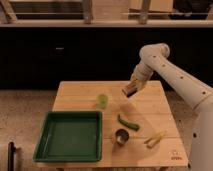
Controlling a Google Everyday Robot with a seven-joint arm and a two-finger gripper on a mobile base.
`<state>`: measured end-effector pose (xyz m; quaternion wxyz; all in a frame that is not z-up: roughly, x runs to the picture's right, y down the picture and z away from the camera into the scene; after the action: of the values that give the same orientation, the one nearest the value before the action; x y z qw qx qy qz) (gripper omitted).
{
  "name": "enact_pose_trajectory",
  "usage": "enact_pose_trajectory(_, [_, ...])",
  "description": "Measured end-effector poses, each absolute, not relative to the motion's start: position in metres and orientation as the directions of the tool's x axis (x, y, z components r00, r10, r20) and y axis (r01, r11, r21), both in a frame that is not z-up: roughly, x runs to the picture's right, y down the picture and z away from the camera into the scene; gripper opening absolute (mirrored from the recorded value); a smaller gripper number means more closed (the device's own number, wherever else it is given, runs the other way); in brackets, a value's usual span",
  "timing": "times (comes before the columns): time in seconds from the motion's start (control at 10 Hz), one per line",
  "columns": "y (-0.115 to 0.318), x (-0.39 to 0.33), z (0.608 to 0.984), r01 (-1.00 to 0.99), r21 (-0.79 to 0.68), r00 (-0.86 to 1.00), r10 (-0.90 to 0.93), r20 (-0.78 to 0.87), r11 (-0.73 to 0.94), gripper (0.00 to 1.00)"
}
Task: Wipe tray with eraser
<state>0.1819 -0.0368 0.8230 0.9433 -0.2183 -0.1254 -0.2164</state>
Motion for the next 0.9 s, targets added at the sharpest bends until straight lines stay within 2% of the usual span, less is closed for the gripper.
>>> enact_pose_trajectory(0.9, [-0.031,0.105,0.784,0.583,-0.329,0.804,-0.471,0.362,0.743,0.0])
